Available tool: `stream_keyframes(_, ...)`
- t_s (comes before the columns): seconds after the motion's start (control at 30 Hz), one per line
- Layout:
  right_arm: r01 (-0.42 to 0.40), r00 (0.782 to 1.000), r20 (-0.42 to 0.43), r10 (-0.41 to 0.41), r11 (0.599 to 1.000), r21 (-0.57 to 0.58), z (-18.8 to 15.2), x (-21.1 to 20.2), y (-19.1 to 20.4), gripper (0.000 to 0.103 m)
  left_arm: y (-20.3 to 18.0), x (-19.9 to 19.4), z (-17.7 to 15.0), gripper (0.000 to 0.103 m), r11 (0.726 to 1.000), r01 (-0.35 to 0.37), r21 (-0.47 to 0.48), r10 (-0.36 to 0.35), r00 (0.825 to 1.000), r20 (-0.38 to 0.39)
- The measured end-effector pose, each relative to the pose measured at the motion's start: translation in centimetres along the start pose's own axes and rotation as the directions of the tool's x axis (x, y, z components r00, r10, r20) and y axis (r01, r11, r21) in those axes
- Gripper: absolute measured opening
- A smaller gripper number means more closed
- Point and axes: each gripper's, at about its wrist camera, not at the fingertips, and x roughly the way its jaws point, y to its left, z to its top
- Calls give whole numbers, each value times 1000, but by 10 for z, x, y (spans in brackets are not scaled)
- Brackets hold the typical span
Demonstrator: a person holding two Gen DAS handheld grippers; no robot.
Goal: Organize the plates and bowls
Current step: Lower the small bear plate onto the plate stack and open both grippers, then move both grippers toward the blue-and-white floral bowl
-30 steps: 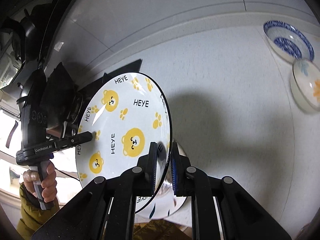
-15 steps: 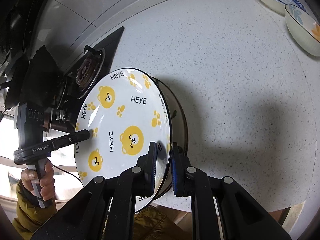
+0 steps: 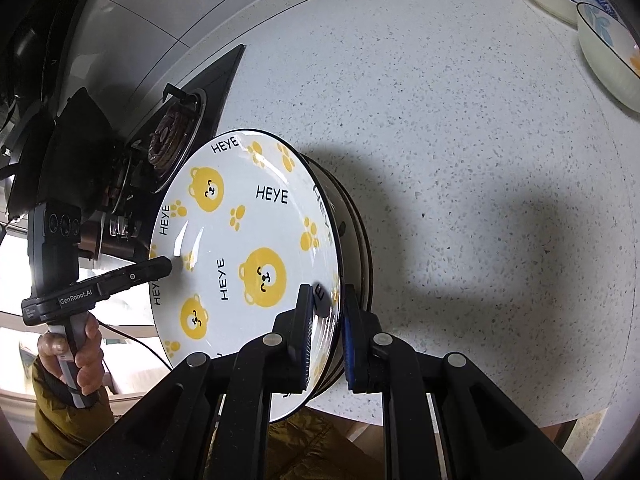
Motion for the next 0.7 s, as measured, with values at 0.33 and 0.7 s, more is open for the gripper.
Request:
stream_keyframes(0.33,60,998,-5,-60,997,-41,2,-5,14,23,3,-29,-1,16,1000,-14,11,13,996,88)
stream_keyframes(0.7,196,977,106,-183,972,-128,-12,-30,28,46,6,-85,-11,38,994,106,25,-109,955,277)
